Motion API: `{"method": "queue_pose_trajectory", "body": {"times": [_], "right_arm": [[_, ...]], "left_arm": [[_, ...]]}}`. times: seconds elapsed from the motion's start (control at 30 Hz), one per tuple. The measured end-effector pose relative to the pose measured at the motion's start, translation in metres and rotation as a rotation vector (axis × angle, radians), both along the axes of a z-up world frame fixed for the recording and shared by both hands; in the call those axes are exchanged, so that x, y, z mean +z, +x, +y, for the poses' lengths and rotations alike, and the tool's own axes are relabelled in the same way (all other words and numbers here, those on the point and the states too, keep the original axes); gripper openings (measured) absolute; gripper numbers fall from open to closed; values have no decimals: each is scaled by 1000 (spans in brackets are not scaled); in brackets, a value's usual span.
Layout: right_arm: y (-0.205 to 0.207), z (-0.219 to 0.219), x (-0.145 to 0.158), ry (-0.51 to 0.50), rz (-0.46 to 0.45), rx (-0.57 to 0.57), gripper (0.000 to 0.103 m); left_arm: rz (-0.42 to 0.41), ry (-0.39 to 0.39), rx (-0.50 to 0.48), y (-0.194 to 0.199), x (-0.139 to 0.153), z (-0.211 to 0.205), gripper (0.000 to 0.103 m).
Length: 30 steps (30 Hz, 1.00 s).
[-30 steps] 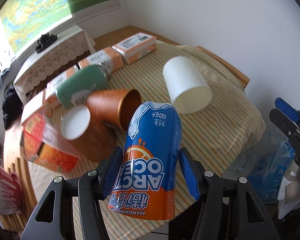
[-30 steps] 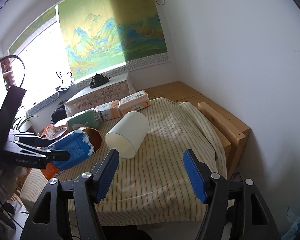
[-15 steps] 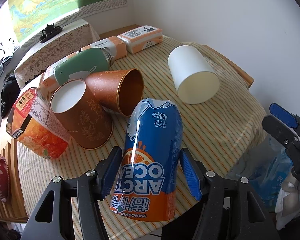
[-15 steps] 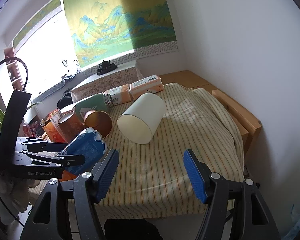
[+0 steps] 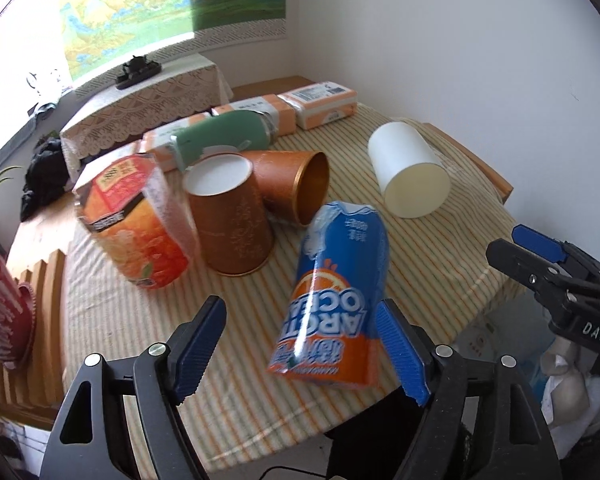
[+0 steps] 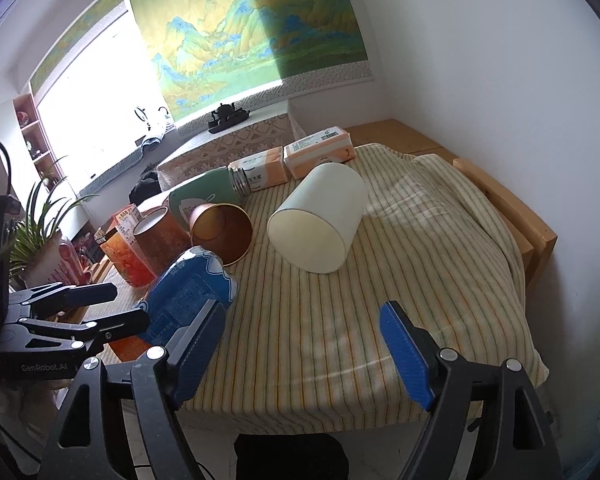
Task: Flip cup upside down
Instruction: 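Carry the held bottle toward the right tool with the left tool, then close the right tool on the bottle while the left tool opens and releases it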
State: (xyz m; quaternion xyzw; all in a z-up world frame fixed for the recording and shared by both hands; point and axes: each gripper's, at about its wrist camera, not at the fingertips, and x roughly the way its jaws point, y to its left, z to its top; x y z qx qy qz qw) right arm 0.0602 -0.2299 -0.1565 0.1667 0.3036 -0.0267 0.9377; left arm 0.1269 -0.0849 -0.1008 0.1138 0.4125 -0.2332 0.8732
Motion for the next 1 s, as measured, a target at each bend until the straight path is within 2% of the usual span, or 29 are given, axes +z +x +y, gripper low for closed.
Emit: {"method": "queue_pose_trajectory", "body": {"times": [0.23,0.4,0.53,0.67,0.8,1.0], "right_arm": [[15,14,0,20,29,36,78],[29,22,-2,49,56,54,79],[41,24,-5,121,85,80,79],[52,29,-6,175,112,108,79],[58,38,-7,216,132,135,79],[68,43,-10,255,172,151,79]], "left_arm": [[-81,-11,108,-19,6,36,81],[-88,-73,202,-30,8,72,83],[-104,-77,295,-37,3,98,83],[-86,-73,320,-40,-4,112,83],[-105,-43,330,-39,-7,114,83],[-117,-43,330,-37,-8,110,83]]}}
